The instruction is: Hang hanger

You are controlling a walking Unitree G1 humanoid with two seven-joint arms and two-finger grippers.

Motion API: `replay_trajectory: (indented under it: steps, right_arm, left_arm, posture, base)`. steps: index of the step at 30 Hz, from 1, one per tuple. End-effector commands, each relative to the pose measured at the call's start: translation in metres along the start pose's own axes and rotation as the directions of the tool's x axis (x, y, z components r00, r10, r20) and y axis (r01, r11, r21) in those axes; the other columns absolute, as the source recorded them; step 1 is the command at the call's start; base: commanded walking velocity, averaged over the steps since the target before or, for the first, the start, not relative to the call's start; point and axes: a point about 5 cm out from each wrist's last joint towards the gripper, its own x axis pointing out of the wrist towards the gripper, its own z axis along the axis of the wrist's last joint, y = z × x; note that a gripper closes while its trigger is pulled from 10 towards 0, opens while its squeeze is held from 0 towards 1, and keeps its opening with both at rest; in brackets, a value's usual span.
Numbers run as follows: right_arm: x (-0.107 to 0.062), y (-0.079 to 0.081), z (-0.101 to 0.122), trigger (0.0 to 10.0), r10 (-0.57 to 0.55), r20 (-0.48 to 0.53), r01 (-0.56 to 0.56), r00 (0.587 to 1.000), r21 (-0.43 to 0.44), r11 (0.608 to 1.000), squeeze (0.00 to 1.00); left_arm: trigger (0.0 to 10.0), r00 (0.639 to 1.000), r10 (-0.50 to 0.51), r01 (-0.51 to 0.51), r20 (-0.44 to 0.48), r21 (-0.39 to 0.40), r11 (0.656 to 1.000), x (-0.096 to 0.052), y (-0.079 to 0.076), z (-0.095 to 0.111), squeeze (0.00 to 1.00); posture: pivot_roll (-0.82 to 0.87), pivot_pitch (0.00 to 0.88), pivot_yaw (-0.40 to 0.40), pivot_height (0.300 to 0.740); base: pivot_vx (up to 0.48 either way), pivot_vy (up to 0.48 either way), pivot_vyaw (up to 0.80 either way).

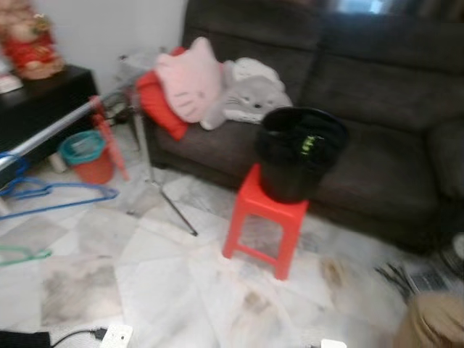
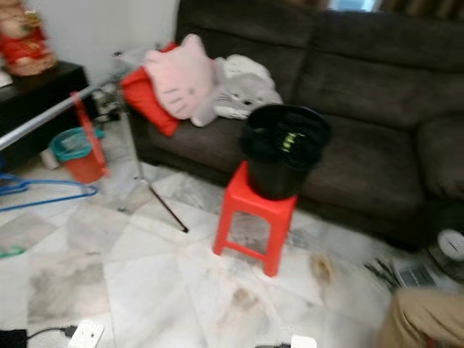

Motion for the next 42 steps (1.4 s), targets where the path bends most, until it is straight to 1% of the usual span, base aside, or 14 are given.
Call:
replay_trajectory:
  steps: [1, 3, 21, 42]
  right_arm:
    - [-0.0040, 0.0082, -0.0149, 10.0, 0.026, -0.056, -0.027, 0.998, -0.008, 1.000, 0.00]
    - [-0.0042, 0.0082, -0.0152, 10.0, 0.027, -0.056, -0.027, 0.998, -0.009, 1.000, 0.00]
    - [-0.0050, 0.0090, -0.0165, 10.0, 0.036, -0.047, -0.037, 0.998, -0.004, 0.999, 0.00]
    - [-0.0042, 0.0077, -0.0131, 10.0, 0.040, -0.029, -0.041, 0.999, -0.026, 0.999, 0.00]
  left_arm:
    - [10.0, 0.999, -0.001, 0.001, -0.035, 0.002, 1.000, -0.0024, 0.0024, -0.0115, 0.00]
    - [10.0, 0.999, 0.000, 0.000, -0.037, -0.001, 1.000, -0.0025, 0.0023, -0.0122, 0.00]
    - [10.0, 0.999, -0.005, 0.003, -0.042, -0.040, 0.999, -0.0033, 0.0017, -0.0156, 0.00]
    - [10.0, 0.999, -0.014, 0.012, -0.036, -0.047, 0.999, -0.0028, 0.0005, -0.0133, 0.00]
  posture:
    - [-0.05, 0.000, 0.005, 0.740]
    - [-0.05, 0.000, 0.006, 0.740]
    - [-0.05, 0.000, 0.007, 0.740]
    - [-0.04, 0.000, -0.001, 0.740]
  base:
    - [0.000, 0.000, -0.63]
    - [0.000, 0.000, -0.55]
    - [0.000, 0.000, 0.00]
    - [0.000, 0.000, 0.00]
